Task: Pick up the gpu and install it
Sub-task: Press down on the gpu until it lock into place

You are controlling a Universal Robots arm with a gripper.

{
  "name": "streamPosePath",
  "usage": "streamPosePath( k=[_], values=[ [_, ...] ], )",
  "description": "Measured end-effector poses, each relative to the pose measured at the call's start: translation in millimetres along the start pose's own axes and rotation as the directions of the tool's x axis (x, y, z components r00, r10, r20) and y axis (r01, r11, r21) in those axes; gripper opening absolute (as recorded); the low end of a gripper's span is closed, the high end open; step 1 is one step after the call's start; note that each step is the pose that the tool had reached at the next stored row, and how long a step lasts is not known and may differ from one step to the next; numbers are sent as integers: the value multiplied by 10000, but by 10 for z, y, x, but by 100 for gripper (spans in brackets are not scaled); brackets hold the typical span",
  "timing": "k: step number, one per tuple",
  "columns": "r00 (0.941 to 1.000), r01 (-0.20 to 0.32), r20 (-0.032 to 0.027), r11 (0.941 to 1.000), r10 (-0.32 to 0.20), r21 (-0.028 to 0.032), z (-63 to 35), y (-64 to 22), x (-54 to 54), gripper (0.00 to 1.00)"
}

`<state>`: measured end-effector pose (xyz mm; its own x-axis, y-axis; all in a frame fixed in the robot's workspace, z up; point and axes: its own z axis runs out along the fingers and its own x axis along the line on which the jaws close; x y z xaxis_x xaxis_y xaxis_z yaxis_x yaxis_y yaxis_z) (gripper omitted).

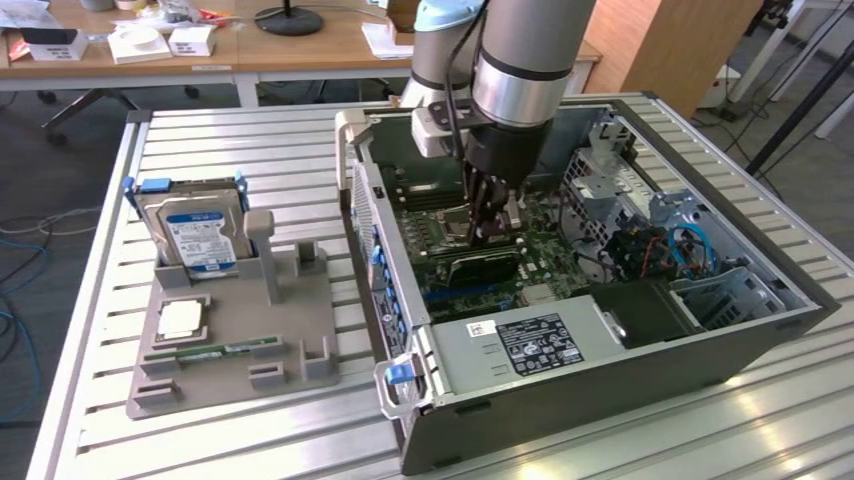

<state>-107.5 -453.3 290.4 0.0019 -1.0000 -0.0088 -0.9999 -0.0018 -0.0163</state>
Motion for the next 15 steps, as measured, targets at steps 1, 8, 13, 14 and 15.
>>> streamPosePath(
  k=[1,8,13,14,15],
  values=[
    [10000,0,1,10000,0,0,1,0,0,10],
    [10000,0,3,10000,0,2,79,1,0,10],
    [10000,0,1,10000,0,0,100,1,1,10],
    [10000,0,0,10000,0,0,100,2,1,10],
    [10000,-3,3,10000,3,2,104,2,-4,10]
  ],
)
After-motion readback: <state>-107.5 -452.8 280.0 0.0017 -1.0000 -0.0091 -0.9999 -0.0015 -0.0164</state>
